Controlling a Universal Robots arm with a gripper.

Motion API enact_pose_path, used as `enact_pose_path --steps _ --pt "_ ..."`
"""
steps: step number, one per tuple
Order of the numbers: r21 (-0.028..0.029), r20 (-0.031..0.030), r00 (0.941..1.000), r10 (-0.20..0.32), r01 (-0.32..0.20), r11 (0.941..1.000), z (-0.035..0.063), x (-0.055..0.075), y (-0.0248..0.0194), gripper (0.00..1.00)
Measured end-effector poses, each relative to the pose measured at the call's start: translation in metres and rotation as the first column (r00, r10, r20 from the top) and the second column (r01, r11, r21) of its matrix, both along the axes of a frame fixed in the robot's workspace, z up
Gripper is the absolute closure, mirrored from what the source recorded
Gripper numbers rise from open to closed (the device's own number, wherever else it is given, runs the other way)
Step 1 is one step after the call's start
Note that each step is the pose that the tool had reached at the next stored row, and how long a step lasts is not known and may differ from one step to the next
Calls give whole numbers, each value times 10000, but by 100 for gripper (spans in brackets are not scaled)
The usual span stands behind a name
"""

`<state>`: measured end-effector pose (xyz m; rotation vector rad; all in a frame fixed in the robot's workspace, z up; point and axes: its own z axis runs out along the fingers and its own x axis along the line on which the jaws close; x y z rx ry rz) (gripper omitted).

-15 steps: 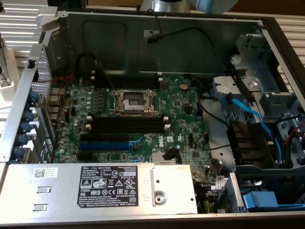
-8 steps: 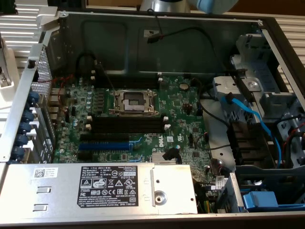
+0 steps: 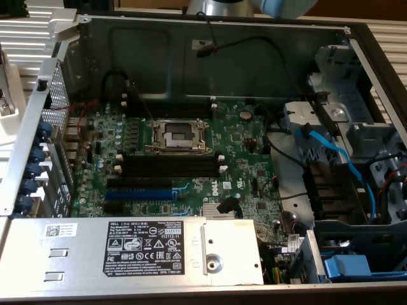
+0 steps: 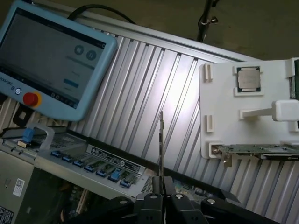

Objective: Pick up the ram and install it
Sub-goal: 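Pick up the ram and move it above insertion slot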

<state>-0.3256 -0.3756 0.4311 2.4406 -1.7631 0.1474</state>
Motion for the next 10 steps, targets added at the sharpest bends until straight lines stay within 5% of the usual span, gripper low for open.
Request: enact_pose_path --steps 2,4,6,8,10 --pt "62 189 9998 -4 3 10000 1 17 0 88" --pt "173 296 9996 -16 11 9999 1 33 0 88" --pt "417 360 9993 -48 33 9991 0 46 0 88" --pt "759 423 9991 -93 60 9971 1 57 0 88" --pt "966 455 9989 -110 66 9953 2 80 0 88"
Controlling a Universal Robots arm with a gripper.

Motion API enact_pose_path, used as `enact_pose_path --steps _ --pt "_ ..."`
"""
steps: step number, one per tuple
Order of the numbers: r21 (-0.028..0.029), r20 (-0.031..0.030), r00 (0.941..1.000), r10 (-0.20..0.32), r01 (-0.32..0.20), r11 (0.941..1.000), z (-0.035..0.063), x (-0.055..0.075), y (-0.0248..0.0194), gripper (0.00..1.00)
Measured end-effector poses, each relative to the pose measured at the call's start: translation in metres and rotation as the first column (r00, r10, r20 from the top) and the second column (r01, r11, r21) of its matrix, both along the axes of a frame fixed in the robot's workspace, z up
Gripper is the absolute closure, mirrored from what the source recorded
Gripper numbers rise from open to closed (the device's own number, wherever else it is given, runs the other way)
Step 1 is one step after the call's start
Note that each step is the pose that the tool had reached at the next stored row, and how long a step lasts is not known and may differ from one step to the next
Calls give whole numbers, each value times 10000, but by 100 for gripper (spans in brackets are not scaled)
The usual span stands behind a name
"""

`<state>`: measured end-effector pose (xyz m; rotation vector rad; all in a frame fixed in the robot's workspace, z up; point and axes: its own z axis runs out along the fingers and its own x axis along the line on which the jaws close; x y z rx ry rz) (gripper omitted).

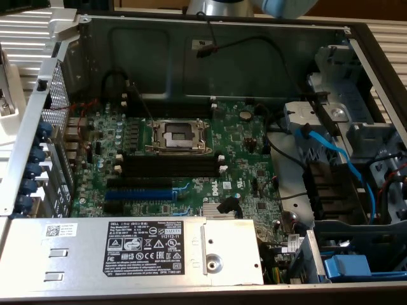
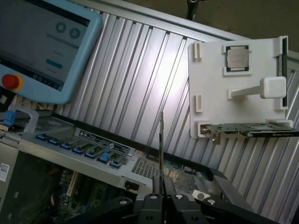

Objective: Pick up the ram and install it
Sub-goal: 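Pick up the ram and move it above insertion slot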

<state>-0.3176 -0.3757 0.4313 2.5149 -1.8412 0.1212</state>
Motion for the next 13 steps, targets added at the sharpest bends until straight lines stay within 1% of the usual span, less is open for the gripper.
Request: enact_pose_path --steps 4,7,8,9,10,11,13 --pt "327 45 10000 -7 6 9995 5 68 0 88" --pt "548 64 10000 -9 5 9985 16 142 0 88" --pt "608 68 10000 -9 5 9981 22 169 0 88" --pt "697 72 10000 -9 4 9976 42 221 -1 88" --pt "754 72 10000 -10 5 9971 72 273 -3 88" --pt "790 72 10000 -10 5 9969 115 325 -6 88" --pt "806 74 10000 -14 8 9967 157 350 -10 88"
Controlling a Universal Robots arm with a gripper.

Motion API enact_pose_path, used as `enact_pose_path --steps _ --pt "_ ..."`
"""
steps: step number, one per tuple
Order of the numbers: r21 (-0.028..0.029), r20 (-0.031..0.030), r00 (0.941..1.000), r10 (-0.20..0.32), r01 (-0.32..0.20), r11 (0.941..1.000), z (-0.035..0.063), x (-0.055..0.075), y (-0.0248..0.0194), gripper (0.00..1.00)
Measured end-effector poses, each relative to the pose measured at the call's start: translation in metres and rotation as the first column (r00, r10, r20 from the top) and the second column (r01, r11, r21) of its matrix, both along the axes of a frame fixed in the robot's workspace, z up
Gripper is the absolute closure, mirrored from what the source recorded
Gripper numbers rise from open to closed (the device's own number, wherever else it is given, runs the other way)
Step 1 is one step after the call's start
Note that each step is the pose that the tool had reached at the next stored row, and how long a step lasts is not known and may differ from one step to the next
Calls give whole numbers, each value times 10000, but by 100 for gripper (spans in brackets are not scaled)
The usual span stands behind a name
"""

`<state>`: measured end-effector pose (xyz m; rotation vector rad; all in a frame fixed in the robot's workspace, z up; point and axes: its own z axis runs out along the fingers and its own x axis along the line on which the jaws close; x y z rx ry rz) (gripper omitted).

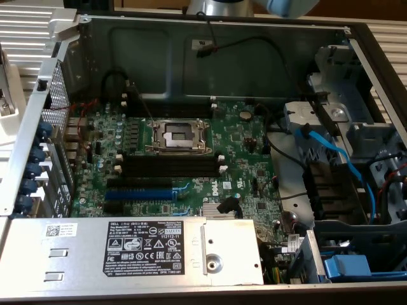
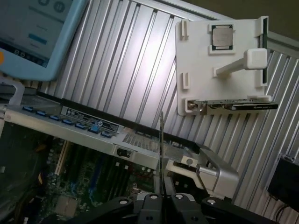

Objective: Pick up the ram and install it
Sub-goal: 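Pick up the ram and move it above insertion slot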

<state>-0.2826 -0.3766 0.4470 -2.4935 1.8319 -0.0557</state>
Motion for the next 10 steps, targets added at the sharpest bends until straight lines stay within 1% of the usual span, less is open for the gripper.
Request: enact_pose_path --steps 1,3,6,8,9,10 --pt "12 -1 10000 -13 13 10000 35 18 -3 88" --pt "49 -1 10000 -24 24 10000 47 90 -13 88" --pt "134 -2 10000 -23 23 9999 48 240 -36 88" --pt "164 -2 10000 -25 25 9999 48 274 -43 88" --pt "191 -1 10000 -32 32 9998 47 301 -50 88" --pt "201 -2 10000 -35 35 9998 47 315 -53 88"
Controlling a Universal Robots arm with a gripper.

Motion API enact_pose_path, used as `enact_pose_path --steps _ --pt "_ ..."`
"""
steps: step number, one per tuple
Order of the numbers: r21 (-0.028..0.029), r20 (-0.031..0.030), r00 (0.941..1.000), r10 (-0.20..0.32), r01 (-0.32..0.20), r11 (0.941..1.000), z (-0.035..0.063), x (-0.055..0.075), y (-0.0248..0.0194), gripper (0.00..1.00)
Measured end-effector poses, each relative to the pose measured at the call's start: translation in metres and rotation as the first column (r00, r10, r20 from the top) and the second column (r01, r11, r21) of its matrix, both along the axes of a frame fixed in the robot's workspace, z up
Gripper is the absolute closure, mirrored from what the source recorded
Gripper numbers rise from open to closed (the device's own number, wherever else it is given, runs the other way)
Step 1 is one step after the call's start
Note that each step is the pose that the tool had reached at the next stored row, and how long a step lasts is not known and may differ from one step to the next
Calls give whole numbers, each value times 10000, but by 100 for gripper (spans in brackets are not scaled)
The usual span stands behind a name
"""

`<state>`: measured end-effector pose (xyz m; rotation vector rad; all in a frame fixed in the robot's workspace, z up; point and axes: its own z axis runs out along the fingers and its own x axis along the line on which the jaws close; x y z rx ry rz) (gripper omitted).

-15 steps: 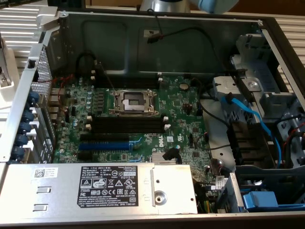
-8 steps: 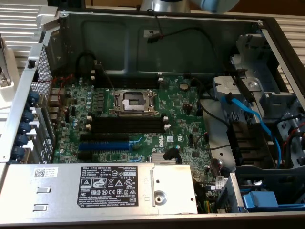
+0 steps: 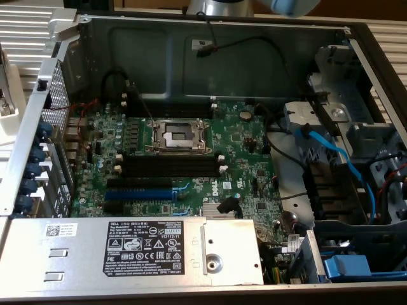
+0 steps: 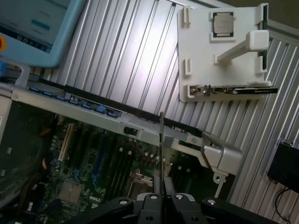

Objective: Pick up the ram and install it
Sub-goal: 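Pick up the ram and move it above insertion slot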

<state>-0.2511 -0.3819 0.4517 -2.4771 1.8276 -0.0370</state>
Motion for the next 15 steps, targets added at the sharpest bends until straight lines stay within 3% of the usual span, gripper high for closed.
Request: enact_pose_path --steps 4,15 --pt "33 0 10000 -4 4 10000 0 86 -8 88" --pt "35 0 10000 -33 33 10000 0 427 -12 88"
